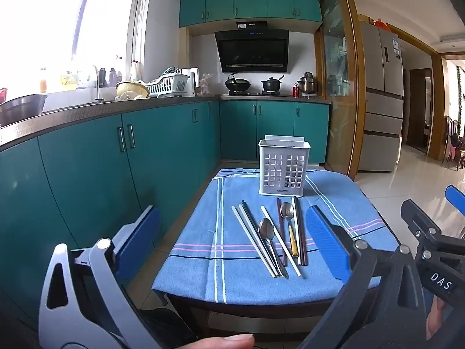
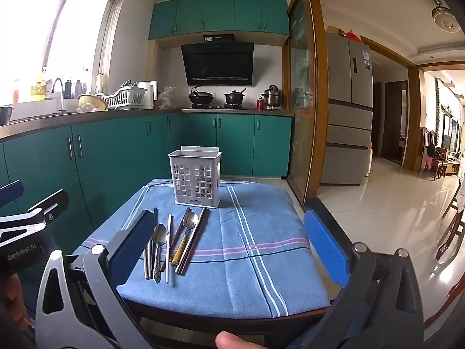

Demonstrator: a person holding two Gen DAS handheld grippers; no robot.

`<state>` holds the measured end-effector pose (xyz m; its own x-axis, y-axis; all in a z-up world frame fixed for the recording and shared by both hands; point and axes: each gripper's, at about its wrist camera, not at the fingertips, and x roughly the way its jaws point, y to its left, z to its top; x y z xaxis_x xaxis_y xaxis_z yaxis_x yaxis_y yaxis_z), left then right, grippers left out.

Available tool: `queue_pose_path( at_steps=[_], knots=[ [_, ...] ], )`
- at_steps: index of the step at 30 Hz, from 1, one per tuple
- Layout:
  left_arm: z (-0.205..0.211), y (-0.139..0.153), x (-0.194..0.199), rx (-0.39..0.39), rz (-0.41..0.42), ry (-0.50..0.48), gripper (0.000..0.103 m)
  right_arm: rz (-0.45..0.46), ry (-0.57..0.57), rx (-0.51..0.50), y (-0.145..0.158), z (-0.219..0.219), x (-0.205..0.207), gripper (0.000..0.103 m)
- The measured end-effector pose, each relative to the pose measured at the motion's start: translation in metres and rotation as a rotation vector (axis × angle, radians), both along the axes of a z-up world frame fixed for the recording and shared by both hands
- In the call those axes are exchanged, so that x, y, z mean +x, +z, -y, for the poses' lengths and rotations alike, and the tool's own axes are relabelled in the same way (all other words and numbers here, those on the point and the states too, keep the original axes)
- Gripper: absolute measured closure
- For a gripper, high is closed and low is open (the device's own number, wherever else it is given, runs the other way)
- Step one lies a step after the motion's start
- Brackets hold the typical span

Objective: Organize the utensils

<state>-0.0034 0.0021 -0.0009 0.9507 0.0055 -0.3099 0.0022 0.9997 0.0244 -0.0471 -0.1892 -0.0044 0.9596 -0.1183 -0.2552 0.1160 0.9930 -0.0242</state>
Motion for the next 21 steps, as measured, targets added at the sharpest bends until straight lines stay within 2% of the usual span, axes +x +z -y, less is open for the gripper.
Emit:
queue_pose_path(
  at_steps=[21],
  knots=[
    [0.0041,0.0008,0.0003,0.002,-0.001,-0.002,0.004,-0.003,-0.002,0.003,-0.0057,0.0047,0.0017,0.003]
  ],
)
